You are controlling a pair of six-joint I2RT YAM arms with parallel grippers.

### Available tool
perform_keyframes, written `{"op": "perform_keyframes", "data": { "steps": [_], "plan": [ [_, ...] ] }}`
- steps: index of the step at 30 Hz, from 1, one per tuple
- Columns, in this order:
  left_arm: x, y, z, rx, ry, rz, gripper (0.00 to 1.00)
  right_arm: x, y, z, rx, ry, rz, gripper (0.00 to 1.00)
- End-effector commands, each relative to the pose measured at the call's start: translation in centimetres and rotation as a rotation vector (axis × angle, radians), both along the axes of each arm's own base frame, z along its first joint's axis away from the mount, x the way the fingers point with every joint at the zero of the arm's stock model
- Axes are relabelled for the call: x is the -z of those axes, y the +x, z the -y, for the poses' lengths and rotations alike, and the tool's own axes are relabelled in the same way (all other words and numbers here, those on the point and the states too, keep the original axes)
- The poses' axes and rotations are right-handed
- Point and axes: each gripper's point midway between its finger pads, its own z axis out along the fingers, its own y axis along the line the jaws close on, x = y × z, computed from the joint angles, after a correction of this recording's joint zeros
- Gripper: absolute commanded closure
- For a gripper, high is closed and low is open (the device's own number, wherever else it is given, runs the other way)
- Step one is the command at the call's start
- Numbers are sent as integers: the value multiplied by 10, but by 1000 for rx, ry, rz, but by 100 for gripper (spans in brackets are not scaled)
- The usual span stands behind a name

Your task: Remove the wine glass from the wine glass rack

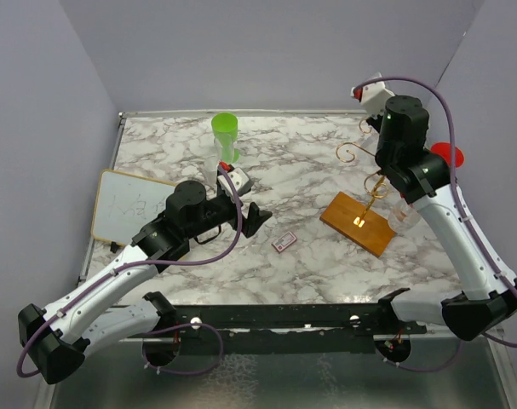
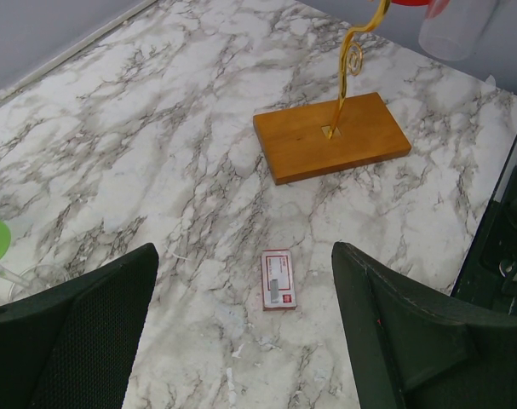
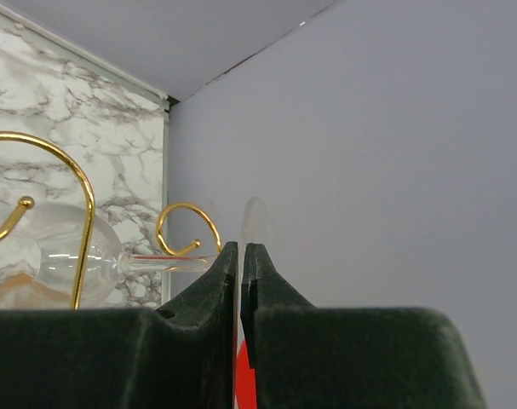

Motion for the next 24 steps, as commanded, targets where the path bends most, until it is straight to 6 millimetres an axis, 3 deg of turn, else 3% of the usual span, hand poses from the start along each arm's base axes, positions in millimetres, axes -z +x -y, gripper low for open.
{"op": "perform_keyframes", "data": {
  "steps": [1,14,24],
  "plan": [
    [-6,0,1,-6,-25,14,15,-12,14,-12,-28,4,33,99],
    [-5,1,-1,-15,-20,18,15,-27,46,-16,65,-41,74,99],
    [-3,4,-3,-29,-11,19,15,-34,91,-41,25,2,144,99]
  ]
}}
